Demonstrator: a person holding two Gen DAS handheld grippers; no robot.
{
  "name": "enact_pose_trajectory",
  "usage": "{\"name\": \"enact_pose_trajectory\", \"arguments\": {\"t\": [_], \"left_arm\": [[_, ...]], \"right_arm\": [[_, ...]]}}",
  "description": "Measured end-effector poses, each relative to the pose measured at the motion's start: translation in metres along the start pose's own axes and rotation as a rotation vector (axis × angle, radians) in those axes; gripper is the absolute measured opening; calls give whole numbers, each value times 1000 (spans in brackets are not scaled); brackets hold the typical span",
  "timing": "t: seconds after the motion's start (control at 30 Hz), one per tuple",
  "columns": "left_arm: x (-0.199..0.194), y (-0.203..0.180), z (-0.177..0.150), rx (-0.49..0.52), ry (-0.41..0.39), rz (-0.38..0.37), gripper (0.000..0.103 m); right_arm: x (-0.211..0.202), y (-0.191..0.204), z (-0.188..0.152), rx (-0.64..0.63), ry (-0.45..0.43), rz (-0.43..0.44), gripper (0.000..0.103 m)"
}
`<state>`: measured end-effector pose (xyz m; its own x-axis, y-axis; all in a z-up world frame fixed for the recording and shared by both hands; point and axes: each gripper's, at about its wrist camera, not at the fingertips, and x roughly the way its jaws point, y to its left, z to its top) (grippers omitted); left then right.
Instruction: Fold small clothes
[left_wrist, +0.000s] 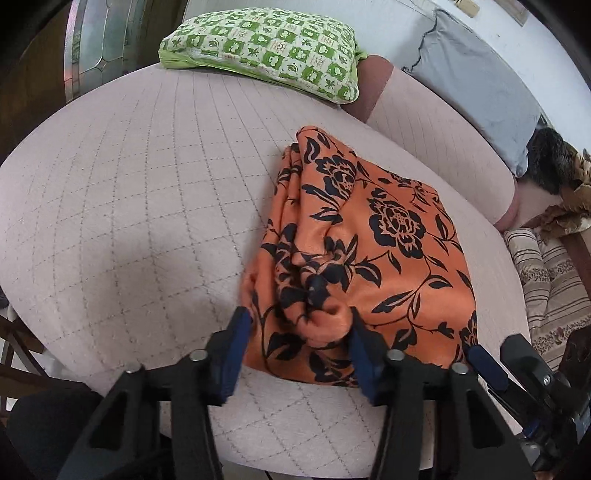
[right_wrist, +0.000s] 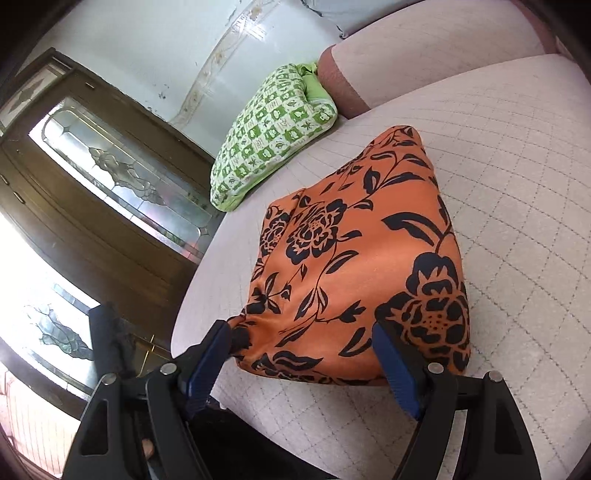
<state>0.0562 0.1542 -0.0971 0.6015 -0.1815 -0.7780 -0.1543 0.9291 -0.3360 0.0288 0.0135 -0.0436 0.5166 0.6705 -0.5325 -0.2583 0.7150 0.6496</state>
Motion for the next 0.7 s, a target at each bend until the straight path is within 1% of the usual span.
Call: {"name": "enact_pose_trajectory", "arguments": {"t": [0.07, 0.1, 0.13, 0.2, 0.23, 0.3, 0.33, 0.4, 0.47, 0.53, 0.6, 0.63, 0.67, 0.7], "left_arm": [[1, -1, 0, 15, 3, 11, 16], [-1, 1, 1, 3, -2, 2, 15], [-9, 0, 1, 3, -30, -4, 14], [-30, -7, -4, 29, -111, 12, 13], [-27, -6, -6, 21, -98, 10, 13], [1, 4, -12, -31, -12, 35, 13], [15, 12, -14, -62, 25, 39, 13], [12, 12, -12, -59, 11, 37, 14], [7, 8, -10, -32, -4, 48, 14], [9, 13, -13, -38, 10, 36, 15], [6, 14, -12, -44, 12, 28, 20], [2, 15, -11, -45, 17, 25, 21], [-5, 14, -9, -45, 15, 24, 24], [-15, 13, -8, -40, -2, 39, 30]], "right_arm": [[1, -1, 1, -7, -2, 4, 81], [0, -3, 1, -5, -2, 5, 81], [0, -5, 2, 0, 0, 6, 81], [-1, -7, 3, 5, -1, 12, 81], [-3, -6, 3, 0, -9, 14, 81], [-2, -7, 4, -4, -13, 5, 81], [2, -10, 4, 4, 4, -3, 81], [7, -15, 4, 31, 39, -8, 81], [3, -12, 5, 10, 37, -7, 81], [-1, -8, 11, -7, 25, -1, 81], [0, -10, 16, 4, 28, 18, 83], [4, -14, 17, 20, 40, 21, 87], [10, -20, 17, 43, 67, 20, 87], [22, -34, 16, 94, 119, 16, 87]]}}
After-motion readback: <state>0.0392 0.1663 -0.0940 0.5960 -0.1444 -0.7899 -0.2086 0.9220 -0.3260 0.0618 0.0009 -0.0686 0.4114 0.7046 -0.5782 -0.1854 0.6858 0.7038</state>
